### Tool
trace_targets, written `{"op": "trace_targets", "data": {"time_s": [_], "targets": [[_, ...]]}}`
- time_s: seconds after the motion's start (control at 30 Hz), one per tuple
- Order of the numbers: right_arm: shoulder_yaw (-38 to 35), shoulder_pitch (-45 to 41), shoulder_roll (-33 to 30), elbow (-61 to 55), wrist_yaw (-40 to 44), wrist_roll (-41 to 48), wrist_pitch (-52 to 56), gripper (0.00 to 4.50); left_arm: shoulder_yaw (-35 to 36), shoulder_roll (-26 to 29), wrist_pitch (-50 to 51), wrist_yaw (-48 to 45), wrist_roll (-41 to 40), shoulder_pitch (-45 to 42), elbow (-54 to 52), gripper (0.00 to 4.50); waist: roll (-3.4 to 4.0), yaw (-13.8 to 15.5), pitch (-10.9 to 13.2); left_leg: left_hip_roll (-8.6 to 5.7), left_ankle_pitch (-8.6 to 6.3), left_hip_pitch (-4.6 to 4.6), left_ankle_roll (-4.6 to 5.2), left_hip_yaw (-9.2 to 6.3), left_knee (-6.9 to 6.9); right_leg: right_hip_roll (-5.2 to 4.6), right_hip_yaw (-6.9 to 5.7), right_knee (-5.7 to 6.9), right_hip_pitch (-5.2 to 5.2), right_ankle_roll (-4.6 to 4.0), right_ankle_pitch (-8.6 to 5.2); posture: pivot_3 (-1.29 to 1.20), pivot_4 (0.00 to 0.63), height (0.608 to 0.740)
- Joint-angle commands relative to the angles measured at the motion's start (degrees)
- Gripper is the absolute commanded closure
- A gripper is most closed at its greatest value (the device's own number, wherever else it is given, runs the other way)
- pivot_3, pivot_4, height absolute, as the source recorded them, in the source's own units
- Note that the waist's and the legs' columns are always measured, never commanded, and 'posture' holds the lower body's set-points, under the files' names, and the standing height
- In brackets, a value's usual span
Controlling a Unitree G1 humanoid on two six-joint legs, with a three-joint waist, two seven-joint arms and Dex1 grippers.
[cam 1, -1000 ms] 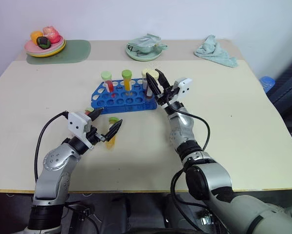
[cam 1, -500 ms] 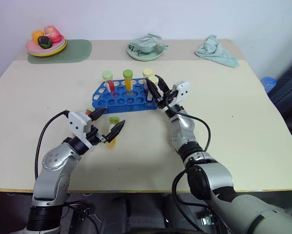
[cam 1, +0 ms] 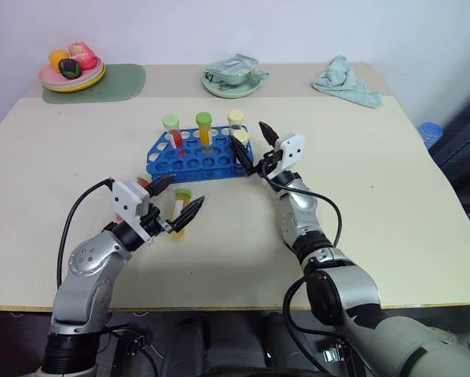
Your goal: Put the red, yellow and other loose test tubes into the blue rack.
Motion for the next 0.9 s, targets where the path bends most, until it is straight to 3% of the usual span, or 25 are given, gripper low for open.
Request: {"op": "trace_targets", "data": {"time_s": [0.03, 0.33, 0.53, 0.6, 0.73, 0.9], "targets": [[2.17, 2.97, -2.94, -13.30, -1.48, -1.26, 7.49, 0.04, 0.37, 0.85, 2.32, 0.53, -1.66, 0.73, -3.12, 0.00, 0.00, 0.15, 0.00, 0.00, 0.00, 0.00, 0.00, -0.04, 0.00, -0.01, 0.00, 0.00, 0.00, 0.00, 0.00, 0.00, 0.150, 0.740], [4.67, 17.94, -15.65, -61.71, -2.71, 6.39, 51.76, 0.04, 0.37, 1.70, 10.77, 7.50, -0.94, 2.81, -9.12, 0.00, 0.01, 0.14, 0.01, -0.02, -0.01, -0.03, 0.02, -0.26, -0.02, -0.04, 0.00, -0.02, -0.01, 0.00, 0.00, 0.00, 0.150, 0.740], [2.41, 21.17, -31.69, -81.51, 3.91, 20.91, 80.44, 0.04, 1.71, 1.52, 23.23, 19.01, -0.09, 0.24, -14.21, 0.00, -0.04, 0.47, 0.01, -0.06, -0.04, -0.02, 0.07, -0.33, 0.00, -0.03, -0.02, -0.13, 0.09, 0.00, -0.01, 0.00, 0.150, 0.740], [1.16, 24.41, -36.51, -84.35, 10.03, 24.84, 81.01, 0.04, 2.45, 1.10, 28.91, 22.22, -1.76, -1.75, -15.62, 0.00, -0.06, 0.89, 0.02, -0.09, -0.06, -0.03, 0.11, -0.40, 0.01, -0.02, -0.04, -0.23, 0.16, 0.00, -0.01, 0.00, 0.150, 0.740], [-2.26, 37.25, -47.43, -83.72, 25.32, 21.63, 68.03, 0.04, 5.56, -0.46, 40.61, 26.85, -7.59, -8.53, -16.05, 0.00, -0.25, 1.93, 0.08, -0.27, -0.11, -0.04, 0.21, -0.39, 0.06, -0.06, -0.07, -0.44, 0.36, 0.06, -0.04, 0.00, 0.150, 0.740], [-6.97, 41.66, -49.13, -73.76, 31.76, 18.67, 53.96, 0.04, 4.16, 1.54, 58.19, 29.73, -9.74, -17.77, -12.48, 0.00, -0.36, 1.58, 0.13, -0.33, -0.12, -0.05, 0.22, -0.41, 0.15, 0.00, -0.03, -0.40, 0.36, 0.07, -0.03, 0.00, 0.150, 0.740]]}}
